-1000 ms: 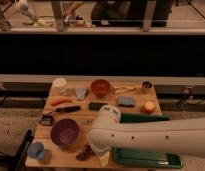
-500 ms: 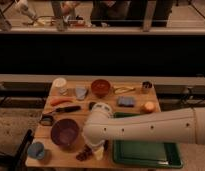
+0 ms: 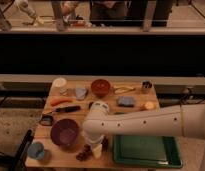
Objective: Place grapes in plastic cup
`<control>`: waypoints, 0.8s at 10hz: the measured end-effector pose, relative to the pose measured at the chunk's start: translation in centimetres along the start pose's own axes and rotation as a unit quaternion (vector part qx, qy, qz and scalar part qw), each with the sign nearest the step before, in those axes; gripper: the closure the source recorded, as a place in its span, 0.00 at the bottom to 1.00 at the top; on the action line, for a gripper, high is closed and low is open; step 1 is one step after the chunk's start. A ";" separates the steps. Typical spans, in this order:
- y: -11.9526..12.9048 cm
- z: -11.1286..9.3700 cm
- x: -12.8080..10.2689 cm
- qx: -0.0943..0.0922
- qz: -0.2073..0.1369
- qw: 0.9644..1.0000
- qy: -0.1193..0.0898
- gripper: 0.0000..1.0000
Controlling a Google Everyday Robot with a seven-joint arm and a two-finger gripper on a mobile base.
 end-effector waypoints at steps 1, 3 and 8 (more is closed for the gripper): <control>-0.4 0.3 -0.1 -0.003 -0.001 1.000 -0.006 0.20; -0.1 0.5 0.2 -0.007 0.000 1.000 -0.004 0.20; -0.2 0.5 0.0 -0.005 -0.001 1.000 -0.005 0.20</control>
